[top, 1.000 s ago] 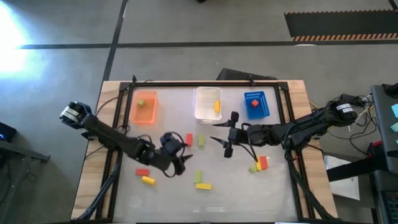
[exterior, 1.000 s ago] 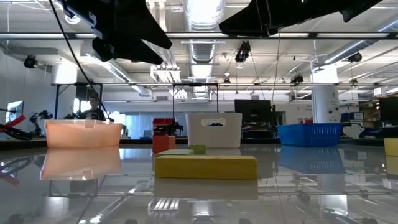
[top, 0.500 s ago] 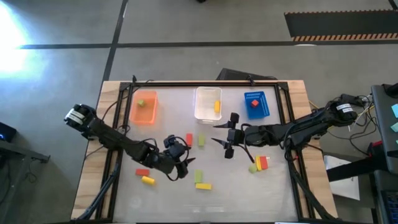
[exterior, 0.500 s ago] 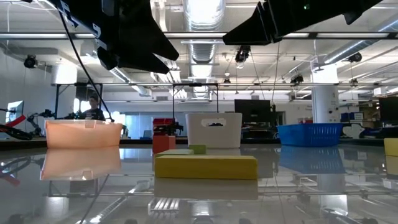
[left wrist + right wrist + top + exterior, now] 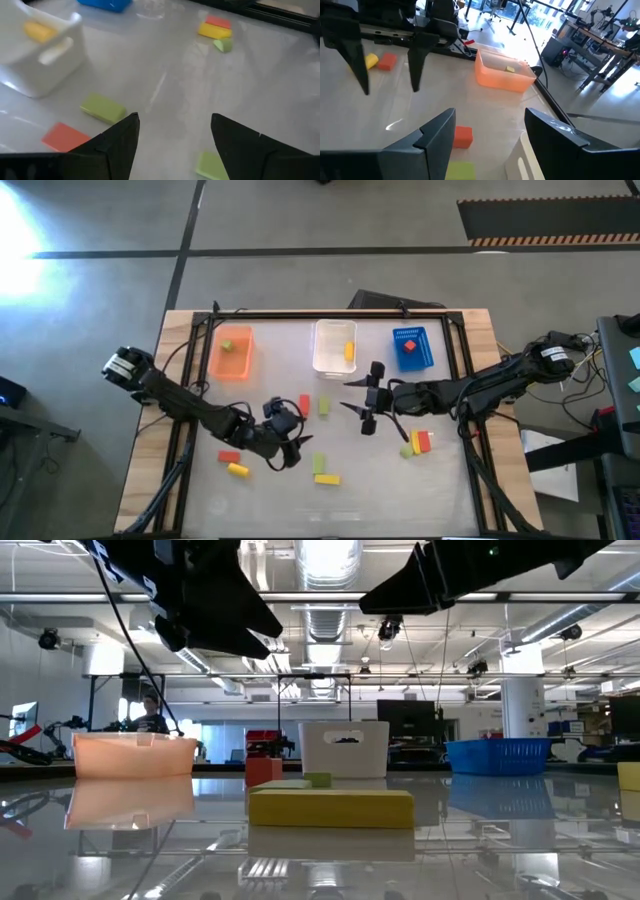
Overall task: Sort & place blocks by color
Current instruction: Put the bottom left orange block into the blue bin
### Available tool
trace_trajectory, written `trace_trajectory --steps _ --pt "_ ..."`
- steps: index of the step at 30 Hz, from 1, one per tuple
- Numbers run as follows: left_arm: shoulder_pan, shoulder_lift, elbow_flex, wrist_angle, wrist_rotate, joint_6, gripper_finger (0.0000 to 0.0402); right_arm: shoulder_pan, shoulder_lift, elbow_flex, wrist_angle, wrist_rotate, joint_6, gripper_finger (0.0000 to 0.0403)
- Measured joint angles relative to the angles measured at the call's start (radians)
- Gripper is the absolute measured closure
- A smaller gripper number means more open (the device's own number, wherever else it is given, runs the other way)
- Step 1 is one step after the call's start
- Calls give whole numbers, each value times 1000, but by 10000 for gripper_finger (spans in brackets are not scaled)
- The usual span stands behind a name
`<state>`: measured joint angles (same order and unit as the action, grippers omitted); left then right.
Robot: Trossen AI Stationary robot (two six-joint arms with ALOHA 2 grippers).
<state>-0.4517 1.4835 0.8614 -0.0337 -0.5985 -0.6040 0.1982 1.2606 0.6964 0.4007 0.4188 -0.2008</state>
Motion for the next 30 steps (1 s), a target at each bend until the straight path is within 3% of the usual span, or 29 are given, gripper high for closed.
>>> trace_trajectory --steps 6,14,19,25,30 --pt "0 -2 69 -188 164 -137 171 0 0 0 -31 0 28 175" --pt "-16 9 175 -775 515 -458 171 0 0 0 -87 0 74 175" --pt "-68 8 157 -1027 688 -360 171 0 0 0 -91 -1 81 175" --pt "-166 6 145 -1129 732 -207 171 0 2 0 -90 -3 89 175" --pt "-235 6 145 -1127 698 -210 171 0 5 -1 -90 -4 89 175"
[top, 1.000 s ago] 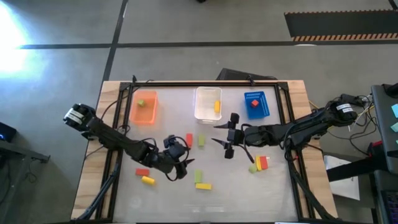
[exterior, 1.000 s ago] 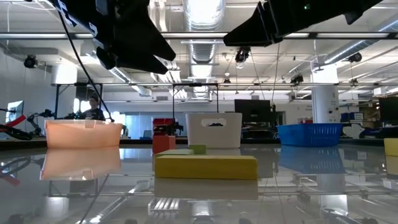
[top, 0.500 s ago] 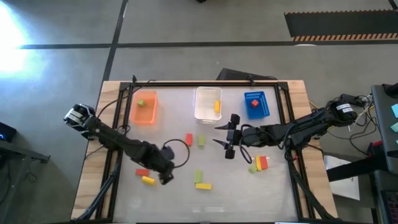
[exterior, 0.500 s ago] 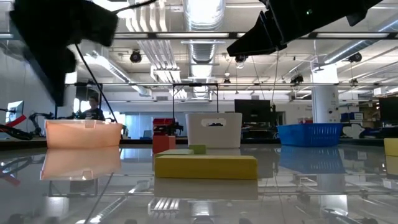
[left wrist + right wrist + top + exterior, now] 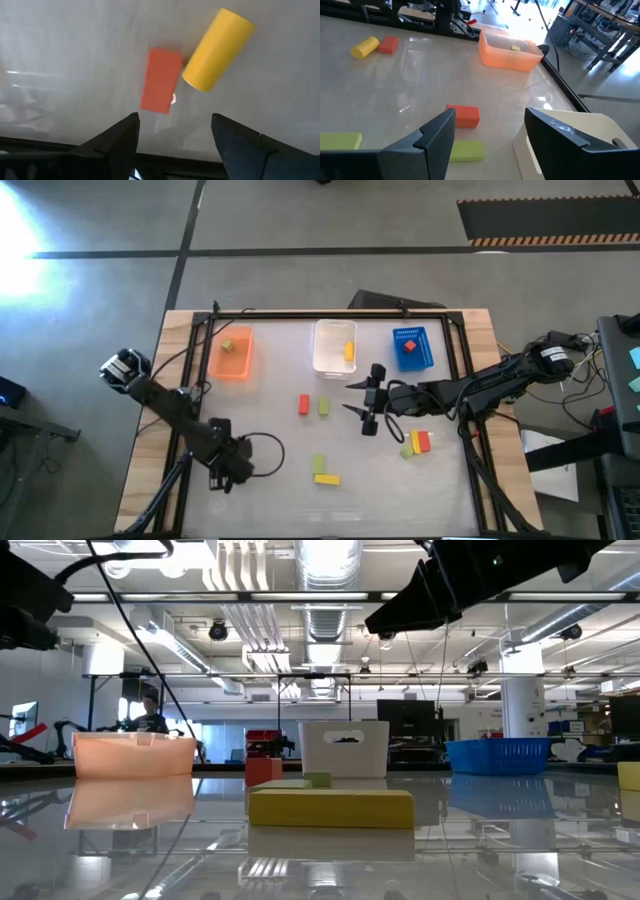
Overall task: Sort & place blocks by color
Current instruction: Put the bottom left orange block into the blue bin
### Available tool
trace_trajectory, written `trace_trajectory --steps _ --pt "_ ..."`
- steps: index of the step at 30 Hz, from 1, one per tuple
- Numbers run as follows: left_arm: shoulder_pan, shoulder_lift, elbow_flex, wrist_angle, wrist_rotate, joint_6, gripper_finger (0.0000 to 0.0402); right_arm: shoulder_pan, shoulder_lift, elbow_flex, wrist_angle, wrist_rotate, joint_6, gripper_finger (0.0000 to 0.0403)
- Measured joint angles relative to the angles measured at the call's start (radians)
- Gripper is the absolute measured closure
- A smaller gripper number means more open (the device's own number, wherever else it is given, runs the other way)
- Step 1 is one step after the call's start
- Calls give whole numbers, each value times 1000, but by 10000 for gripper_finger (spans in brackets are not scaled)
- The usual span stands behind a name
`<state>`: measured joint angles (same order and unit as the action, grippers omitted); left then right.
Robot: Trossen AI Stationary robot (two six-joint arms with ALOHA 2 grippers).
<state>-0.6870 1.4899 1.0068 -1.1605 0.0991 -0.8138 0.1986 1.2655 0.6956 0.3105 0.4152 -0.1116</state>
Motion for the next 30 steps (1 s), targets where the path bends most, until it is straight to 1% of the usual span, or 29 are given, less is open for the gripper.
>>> trace_trajectory --steps 3,6,16,26,28,30 --pt "-21 0 -2 0 -53 -35 171 0 0 0 0 0 0 175" --pt "-31 0 -11 1 -76 -42 171 0 0 0 0 0 0 175" --pt "-32 1 -132 150 -57 -44 171 2 0 0 -23 -7 14 175" --pt "-32 1 -225 251 -46 -44 171 2 0 0 -23 -7 15 175" --pt "-32 1 -238 253 -46 -44 175 2 0 0 -23 -7 14 175" --pt "-32 1 -249 255 -46 -44 187 2 0 0 -23 -7 14 175"
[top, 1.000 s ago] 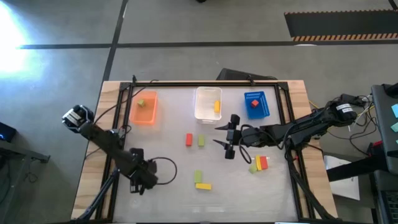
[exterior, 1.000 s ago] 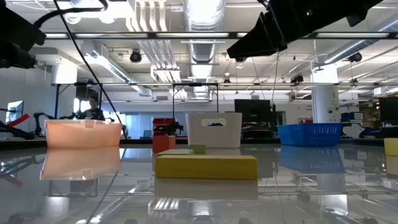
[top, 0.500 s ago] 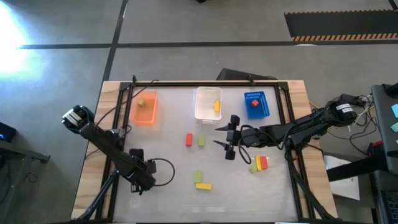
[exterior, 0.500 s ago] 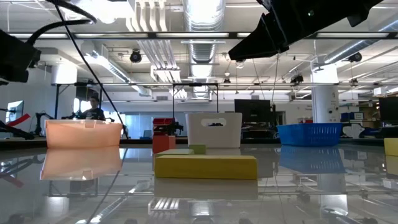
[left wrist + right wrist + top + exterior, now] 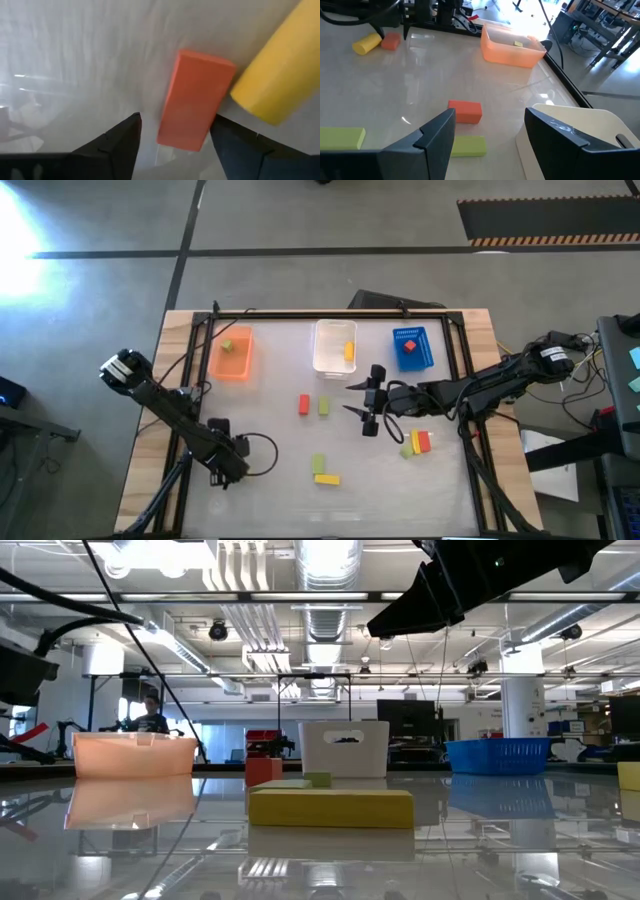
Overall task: Sort & place blocks by color
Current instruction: Put the bottom left orange block into the blue bin
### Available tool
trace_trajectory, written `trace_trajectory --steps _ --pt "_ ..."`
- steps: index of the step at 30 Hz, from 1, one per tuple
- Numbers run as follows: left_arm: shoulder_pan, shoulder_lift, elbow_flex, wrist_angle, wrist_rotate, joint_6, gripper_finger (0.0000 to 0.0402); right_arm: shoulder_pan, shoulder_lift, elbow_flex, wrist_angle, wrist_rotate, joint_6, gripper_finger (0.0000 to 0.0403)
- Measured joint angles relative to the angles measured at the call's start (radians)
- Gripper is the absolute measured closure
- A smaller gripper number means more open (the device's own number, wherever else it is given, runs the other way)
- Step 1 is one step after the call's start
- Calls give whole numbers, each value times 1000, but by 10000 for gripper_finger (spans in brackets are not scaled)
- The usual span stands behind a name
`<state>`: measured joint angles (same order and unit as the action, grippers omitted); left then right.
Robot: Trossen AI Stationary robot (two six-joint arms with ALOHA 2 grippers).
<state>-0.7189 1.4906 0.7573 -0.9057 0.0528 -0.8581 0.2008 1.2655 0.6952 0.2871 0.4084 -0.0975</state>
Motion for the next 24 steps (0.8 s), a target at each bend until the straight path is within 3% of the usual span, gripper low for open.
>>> trace_trajectory --steps 9,18,24 --pt "1 -5 -31 16 12 -2 289 0 0 0 0 0 1 175" --pt "18 -9 -13 -15 -12 -3 289 0 0 0 -1 0 0 175" --pt "54 -50 31 -97 -96 5 289 0 0 -2 1 -17 0 175"
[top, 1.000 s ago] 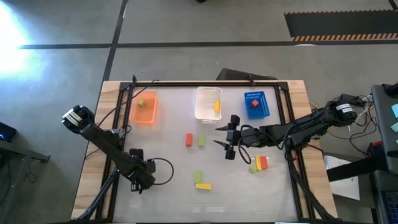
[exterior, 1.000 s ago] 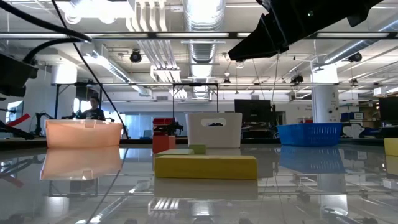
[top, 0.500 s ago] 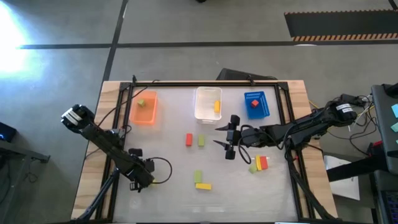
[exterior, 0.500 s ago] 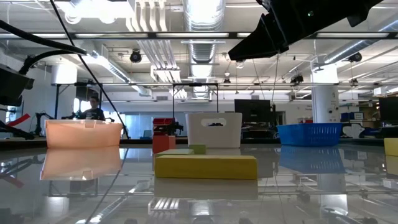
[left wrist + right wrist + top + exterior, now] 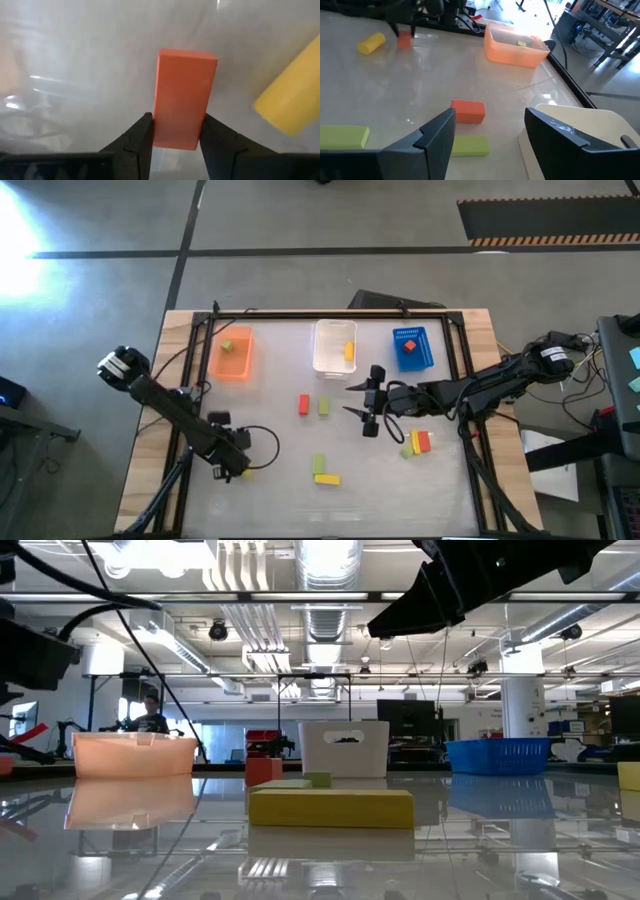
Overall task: Sort & place blocks by color
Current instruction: Put the bottom left orange block into the blue bin
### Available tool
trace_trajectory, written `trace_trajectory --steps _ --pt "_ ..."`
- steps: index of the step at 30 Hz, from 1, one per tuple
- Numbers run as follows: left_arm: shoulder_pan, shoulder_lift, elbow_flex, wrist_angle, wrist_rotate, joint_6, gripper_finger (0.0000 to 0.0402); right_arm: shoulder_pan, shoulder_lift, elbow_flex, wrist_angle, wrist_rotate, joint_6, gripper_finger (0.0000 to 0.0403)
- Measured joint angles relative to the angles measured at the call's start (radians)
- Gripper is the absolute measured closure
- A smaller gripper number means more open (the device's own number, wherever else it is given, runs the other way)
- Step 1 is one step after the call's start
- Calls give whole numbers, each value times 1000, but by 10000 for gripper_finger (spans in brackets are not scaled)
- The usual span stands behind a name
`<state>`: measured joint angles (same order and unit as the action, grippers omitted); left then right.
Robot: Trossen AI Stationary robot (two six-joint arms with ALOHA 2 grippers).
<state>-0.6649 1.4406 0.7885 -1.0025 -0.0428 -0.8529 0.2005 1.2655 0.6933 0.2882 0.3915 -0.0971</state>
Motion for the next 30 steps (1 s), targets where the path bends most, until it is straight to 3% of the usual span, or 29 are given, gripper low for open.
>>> trace_trajectory --steps 4,9,14,19,24,30 --pt "36 -58 45 -28 -116 3 289 0 0 -1 1 -2 -2 175" --pt "72 -137 101 31 -404 15 289 0 0 -18 68 -16 -21 175" --pt "91 -204 80 354 -647 221 289 0 0 -74 252 -112 -57 175" --pt "129 -213 29 800 -673 543 289 0 0 -111 412 -239 -94 175" --pt "174 -169 -44 1243 -669 768 289 0 0 -122 512 -326 -99 175" --pt "229 -55 -75 1495 -631 868 289 0 0 -111 534 -343 -100 175"
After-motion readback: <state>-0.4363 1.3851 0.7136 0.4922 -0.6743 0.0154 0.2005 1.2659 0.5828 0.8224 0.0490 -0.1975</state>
